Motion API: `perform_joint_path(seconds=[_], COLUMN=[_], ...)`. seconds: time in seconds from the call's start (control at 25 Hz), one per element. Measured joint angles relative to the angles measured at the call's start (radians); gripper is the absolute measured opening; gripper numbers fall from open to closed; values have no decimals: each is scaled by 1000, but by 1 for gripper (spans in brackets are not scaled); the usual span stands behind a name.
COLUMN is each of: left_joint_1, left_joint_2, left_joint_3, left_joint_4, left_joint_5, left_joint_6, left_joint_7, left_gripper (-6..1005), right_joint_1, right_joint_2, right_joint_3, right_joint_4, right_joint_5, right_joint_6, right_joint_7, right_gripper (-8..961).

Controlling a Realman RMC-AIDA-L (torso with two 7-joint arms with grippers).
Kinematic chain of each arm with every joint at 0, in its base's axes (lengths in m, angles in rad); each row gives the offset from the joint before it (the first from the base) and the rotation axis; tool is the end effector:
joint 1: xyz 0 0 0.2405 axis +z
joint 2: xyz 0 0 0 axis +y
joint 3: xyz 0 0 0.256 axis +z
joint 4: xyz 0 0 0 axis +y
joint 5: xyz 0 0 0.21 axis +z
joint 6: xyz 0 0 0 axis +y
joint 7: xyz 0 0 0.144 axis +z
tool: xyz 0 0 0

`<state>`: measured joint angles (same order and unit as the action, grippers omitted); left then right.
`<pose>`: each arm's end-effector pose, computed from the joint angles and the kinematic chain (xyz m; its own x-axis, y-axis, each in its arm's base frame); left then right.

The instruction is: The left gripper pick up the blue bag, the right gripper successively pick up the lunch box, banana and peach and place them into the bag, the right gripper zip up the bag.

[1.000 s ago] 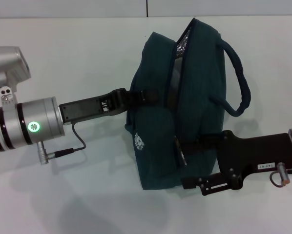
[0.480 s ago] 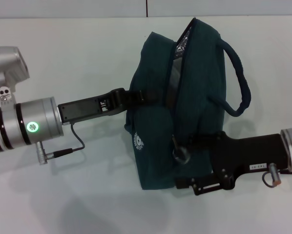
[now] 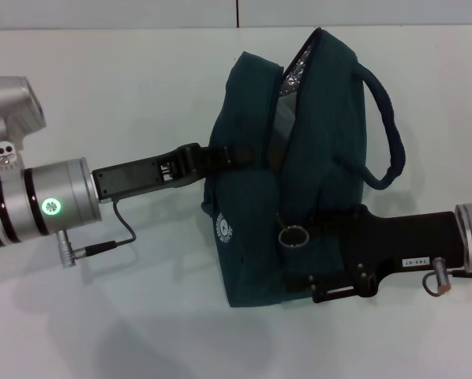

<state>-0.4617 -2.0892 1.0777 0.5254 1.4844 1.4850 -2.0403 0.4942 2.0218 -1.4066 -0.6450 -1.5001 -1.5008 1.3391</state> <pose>-0.2355 0.3130 -0.0377 0.1534 0.8384 0.5230 0.7894 -0.4223 0.4456 0.2151 0.2998 -0.0516 0.8429 -0.2521 -0.4753 -0.2371 -0.9671 0.0925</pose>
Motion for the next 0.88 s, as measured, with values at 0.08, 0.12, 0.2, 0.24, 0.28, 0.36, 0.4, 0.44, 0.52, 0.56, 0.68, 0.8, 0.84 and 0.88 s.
perform_joint_path(seconds=[0.08,0.12,0.2,0.24,0.28,0.36,0.4,0.44,0.52,0.56,0.68,0.8,0.84,0.88], left_joint_1=[0,0,0,0,0,0,0,0,0,0,0,0,0,0], left_joint_2=[0,0,0,0,0,0,0,0,0,0,0,0,0,1], left_joint_3=[-1,-1,-1,-1,-1,-1,-1,-1,-1,0,0,0,0,0], left_joint_4=[0,0,-1,-1,-1,-1,-1,-1,-1,-1,-1,-1,-1,-1], left_joint_5=[0,0,0,0,0,0,0,0,1,1,1,1,1,1], left_joint_6=[0,0,0,0,0,0,0,0,0,0,0,0,0,0], left_joint_7=[0,0,0,0,0,0,0,0,0,0,0,0,0,0], left_gripper=[41,41,41,41,41,41,42,42,42,42,42,43,43,43], right_joint_1=[-1,-2,-6,-8,-9,-10,-10,-10,-10,-10,-10,-9,-9,-9], right_joint_2=[0,0,-1,-1,-1,-1,-1,-1,-2,-2,-2,-1,-1,-1], right_joint_3=[1,2,11,17,23,28,29,29,29,29,29,29,29,29], right_joint_4=[1,1,1,1,2,7,9,10,10,10,10,7,7,7], right_joint_5=[0,0,1,1,2,6,8,10,11,11,11,13,13,13], right_joint_6=[5,7,10,11,12,15,17,19,22,24,25,26,26,26], right_joint_7=[0,1,1,1,1,0,0,0,0,0,0,0,0,0], right_gripper=[758,754,747,743,740,701,665,630,559,524,380,229,175,120])
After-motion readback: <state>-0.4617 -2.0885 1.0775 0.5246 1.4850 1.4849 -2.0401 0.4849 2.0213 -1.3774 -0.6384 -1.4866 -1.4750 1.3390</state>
